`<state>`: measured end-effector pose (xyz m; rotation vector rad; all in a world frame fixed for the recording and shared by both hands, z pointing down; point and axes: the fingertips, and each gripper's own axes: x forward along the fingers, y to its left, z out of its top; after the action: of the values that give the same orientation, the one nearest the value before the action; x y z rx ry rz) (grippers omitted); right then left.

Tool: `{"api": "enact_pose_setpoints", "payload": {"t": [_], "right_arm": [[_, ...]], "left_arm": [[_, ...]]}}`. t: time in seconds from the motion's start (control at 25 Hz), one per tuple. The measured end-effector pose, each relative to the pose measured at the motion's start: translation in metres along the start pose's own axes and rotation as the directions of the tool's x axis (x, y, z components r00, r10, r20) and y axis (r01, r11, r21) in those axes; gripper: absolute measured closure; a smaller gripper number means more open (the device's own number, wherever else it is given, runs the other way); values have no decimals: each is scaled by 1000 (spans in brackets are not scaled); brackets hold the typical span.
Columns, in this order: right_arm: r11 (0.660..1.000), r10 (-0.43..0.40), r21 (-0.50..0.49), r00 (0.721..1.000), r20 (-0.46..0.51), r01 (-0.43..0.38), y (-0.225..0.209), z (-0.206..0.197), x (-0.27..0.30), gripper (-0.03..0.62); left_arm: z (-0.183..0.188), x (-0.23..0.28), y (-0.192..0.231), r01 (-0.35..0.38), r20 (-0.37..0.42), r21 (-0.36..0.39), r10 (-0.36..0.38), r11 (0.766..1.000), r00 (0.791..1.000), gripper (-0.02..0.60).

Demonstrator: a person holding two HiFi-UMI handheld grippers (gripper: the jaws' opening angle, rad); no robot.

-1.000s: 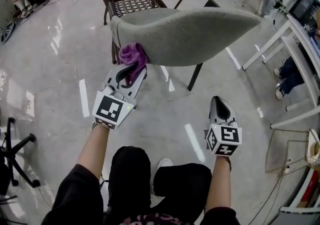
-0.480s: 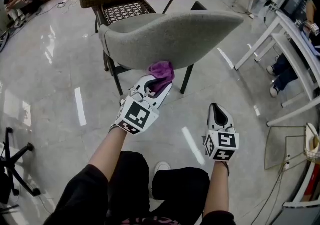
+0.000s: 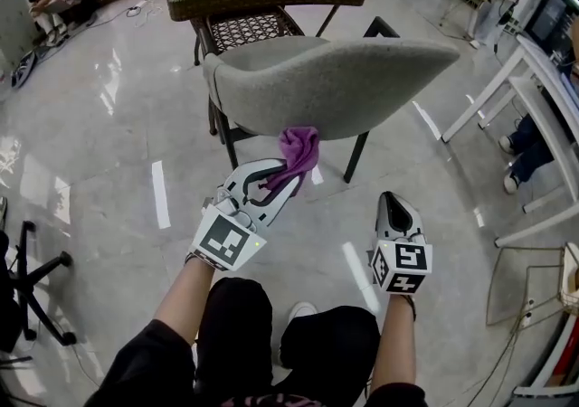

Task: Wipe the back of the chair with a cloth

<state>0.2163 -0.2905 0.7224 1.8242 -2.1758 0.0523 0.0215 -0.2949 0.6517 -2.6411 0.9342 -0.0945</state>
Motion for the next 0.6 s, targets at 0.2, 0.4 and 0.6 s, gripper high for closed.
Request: {"api": "enact_pose_setpoints", "payload": {"t": [0.2, 0.4, 0.6], "right_arm": [[999, 44, 14, 999, 21, -44, 20, 6, 13, 565], [996, 80, 43, 995, 53, -82, 31, 9, 29, 565], [992, 112, 47, 992, 57, -115, 37, 10, 48, 565]], "left_arm": [[-17, -46, 33, -143, -62, -105, 137, 984, 989, 511], [-28, -73, 58, -261, -99, -129, 249, 957, 963, 511], [-41, -85, 86, -357, -130, -138, 341, 924, 931, 511]]}}
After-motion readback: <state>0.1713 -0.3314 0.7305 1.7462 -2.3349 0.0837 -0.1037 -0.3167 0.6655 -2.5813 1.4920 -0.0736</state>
